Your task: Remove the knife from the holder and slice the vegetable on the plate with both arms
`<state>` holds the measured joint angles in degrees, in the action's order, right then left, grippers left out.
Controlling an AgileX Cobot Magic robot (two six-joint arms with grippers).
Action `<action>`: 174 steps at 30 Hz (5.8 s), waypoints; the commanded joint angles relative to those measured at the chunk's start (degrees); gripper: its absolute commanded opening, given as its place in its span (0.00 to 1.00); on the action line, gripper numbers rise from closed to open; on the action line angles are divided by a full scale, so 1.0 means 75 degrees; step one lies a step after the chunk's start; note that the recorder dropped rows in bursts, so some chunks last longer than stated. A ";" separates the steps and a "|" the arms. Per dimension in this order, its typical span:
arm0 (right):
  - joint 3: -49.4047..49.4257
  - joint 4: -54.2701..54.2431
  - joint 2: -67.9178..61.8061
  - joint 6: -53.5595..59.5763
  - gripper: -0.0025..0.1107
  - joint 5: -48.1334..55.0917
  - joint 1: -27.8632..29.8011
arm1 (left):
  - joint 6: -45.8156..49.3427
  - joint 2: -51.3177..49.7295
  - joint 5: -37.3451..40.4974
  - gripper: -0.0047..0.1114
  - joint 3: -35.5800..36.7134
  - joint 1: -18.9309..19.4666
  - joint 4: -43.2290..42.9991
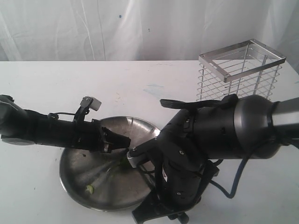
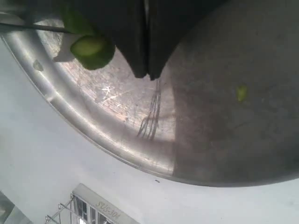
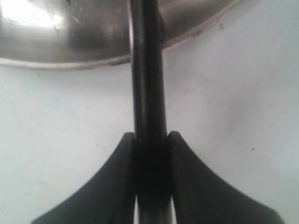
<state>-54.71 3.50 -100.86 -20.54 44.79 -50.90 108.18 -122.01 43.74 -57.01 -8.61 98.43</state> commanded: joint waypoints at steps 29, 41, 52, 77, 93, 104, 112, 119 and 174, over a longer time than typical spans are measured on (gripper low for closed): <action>0.0019 0.0212 0.0024 -0.0032 0.02 0.0229 0.0017 | -0.0549 0.0172 -0.2413 0.04 0.0009 -0.1083 -0.1082; 0.0019 0.0557 0.0024 -0.0032 0.02 0.0650 0.0017 | -0.0631 0.0501 -0.1280 0.04 -0.0282 -0.1083 -0.0484; 0.0019 0.0557 0.0024 -0.0032 0.02 0.0636 0.0017 | -0.0811 0.0630 -0.1785 0.04 -0.0220 -0.1083 -0.0803; 0.0019 0.0516 0.0024 -0.0032 0.02 0.0596 0.0017 | -0.0191 0.0633 -0.1616 0.04 0.0137 -0.1083 -0.0428; 0.0019 0.0516 0.0024 -0.0032 0.02 0.0552 0.0017 | 0.0160 0.0824 -0.1237 0.04 0.0122 -0.1083 0.0071; 0.0019 0.0684 0.0024 -0.0032 0.02 0.0811 0.0017 | 0.0571 0.0328 -0.1254 0.04 0.0122 -0.1083 0.0202; 0.0019 0.1774 -0.0208 -0.0032 0.02 0.1666 0.0017 | 0.0571 0.0328 -0.1174 0.04 0.0122 -0.1083 0.0202; -0.0023 0.1937 -0.0261 -0.0184 0.02 0.1808 0.0017 | 0.0526 0.0630 -0.0418 0.04 0.0047 -0.1083 0.0202; -0.0357 0.1975 0.2005 0.0142 0.02 0.1973 0.0924 | 0.1764 0.1881 -0.7071 0.04 0.0453 -0.2676 -0.0967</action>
<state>-57.55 18.42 -86.43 -19.97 60.78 -44.30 112.16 -108.42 -8.46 -55.48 -28.84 92.94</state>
